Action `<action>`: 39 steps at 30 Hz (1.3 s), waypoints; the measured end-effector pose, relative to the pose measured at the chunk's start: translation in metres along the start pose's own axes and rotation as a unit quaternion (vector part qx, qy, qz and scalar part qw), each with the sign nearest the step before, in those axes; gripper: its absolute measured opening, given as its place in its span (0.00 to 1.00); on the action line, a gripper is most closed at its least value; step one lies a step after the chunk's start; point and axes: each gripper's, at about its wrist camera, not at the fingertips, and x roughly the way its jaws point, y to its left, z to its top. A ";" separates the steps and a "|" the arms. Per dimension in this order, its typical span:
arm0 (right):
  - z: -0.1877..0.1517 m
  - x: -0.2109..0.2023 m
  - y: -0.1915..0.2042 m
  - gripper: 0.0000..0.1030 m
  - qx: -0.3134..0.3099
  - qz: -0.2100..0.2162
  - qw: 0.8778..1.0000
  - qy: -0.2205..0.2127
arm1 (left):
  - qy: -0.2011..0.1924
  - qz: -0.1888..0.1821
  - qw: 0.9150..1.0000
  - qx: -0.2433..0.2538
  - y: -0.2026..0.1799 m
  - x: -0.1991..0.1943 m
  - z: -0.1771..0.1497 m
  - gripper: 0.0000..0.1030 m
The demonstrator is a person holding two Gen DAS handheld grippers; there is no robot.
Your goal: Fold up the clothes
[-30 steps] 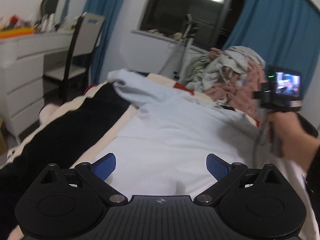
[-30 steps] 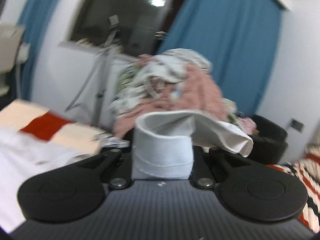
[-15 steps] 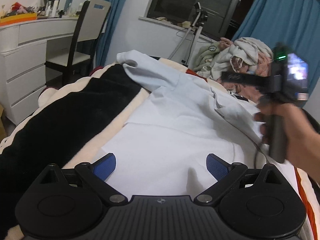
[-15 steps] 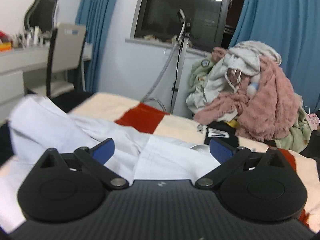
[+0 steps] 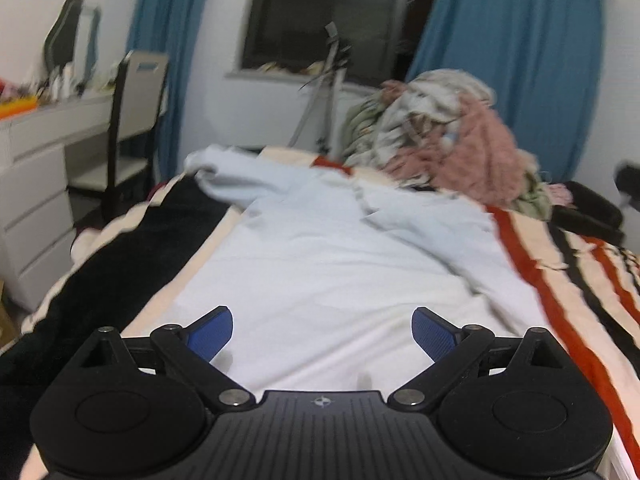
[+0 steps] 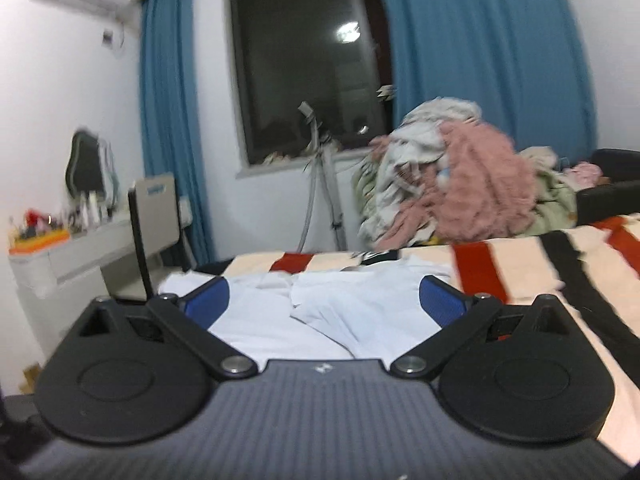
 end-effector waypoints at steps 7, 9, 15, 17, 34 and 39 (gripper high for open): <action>-0.035 -0.099 -0.011 1.00 0.011 -0.016 1.000 0.001 | -0.027 -0.015 1.000 -0.001 -0.016 -0.064 -0.014 0.95; -0.041 -0.105 -0.009 1.00 0.001 -0.012 1.000 0.009 | -0.030 -0.015 0.999 -0.004 -0.018 -0.079 -0.019 0.95; -0.037 -0.111 -0.017 1.00 0.006 -0.012 1.000 0.018 | -0.043 -0.034 0.998 0.027 -0.036 -0.099 -0.029 0.95; -0.030 -0.114 -0.025 1.00 0.020 -0.015 1.000 0.011 | -0.034 -0.030 0.997 0.055 -0.045 -0.094 -0.032 0.91; -0.022 -0.154 -0.175 1.00 0.203 -0.156 0.967 -0.003 | 0.150 -0.269 0.950 0.057 -0.206 -0.047 -0.084 0.26; -0.032 -0.142 -0.188 1.00 0.235 -0.145 0.961 0.020 | 0.210 -0.316 0.924 0.041 -0.235 -0.031 -0.116 0.21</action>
